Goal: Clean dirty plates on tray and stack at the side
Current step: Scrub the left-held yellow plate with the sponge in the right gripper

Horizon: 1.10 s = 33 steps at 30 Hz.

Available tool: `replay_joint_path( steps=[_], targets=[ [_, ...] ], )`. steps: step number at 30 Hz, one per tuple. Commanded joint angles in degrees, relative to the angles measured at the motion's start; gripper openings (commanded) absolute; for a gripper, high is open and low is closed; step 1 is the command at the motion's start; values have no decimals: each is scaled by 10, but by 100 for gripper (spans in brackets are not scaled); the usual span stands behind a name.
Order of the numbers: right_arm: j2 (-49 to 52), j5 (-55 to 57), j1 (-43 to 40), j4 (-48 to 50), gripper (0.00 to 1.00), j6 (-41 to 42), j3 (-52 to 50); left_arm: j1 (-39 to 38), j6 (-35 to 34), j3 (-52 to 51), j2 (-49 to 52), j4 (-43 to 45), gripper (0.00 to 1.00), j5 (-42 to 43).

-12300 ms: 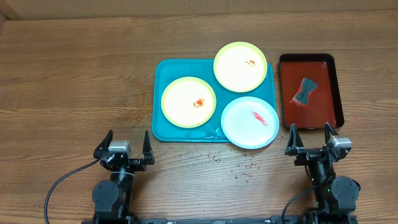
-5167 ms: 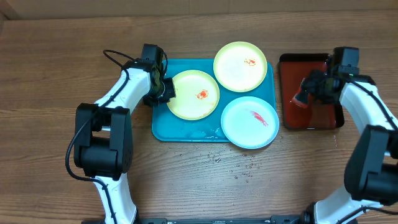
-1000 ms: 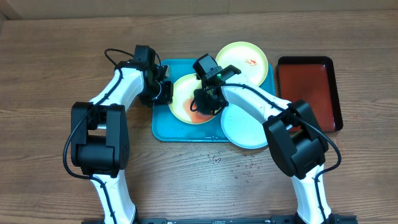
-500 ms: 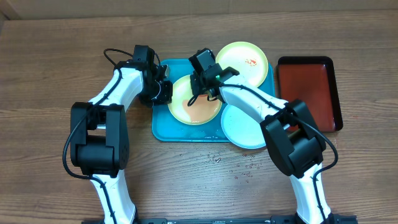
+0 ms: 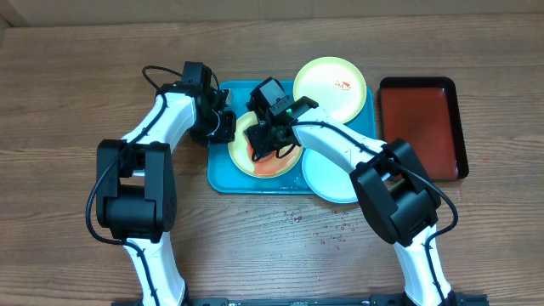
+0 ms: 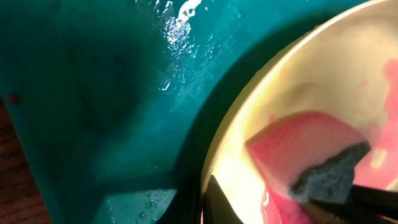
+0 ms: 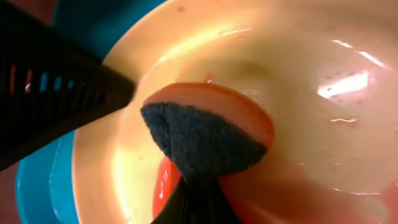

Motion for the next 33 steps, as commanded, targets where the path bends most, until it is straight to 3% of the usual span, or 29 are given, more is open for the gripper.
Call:
replay_joint_path(
  steps=[1, 8, 11, 14, 17, 18, 20, 22, 28, 33],
  targets=[
    [4, -35, 7, 29, 3, -9, -1, 0, -5, -1, 11, 6, 4, -2],
    [4, 152, -28, 14, 4, 163, 0, 0, -14, -1, 11, 7, 4, -9],
    [4, 195, -52, -58, 4, 250, 5, 0, -70, -2, 11, 0, 4, -41],
    [4, 194, -65, -86, 4, 266, 7, 0, -108, -3, 11, -6, 5, -70],
    [4, 188, -66, -85, 4, 265, 7, 0, -112, -3, 11, -10, 24, -63],
    [4, 187, -65, -84, 4, 265, 7, -2, -112, -3, 11, -18, 45, -56],
    [4, 186, -65, -84, 4, 266, 7, -5, -112, -3, 11, -34, 51, -39],
    [4, 186, -65, -84, 4, 266, 7, -12, -123, -3, 11, -50, 52, -28],
    [4, 182, -66, -88, 4, 265, 7, -27, -188, -11, 11, -42, 38, -43],
    [4, 182, -65, -89, 4, 265, 7, -27, -191, -24, 11, -16, 34, -47]
  ],
)
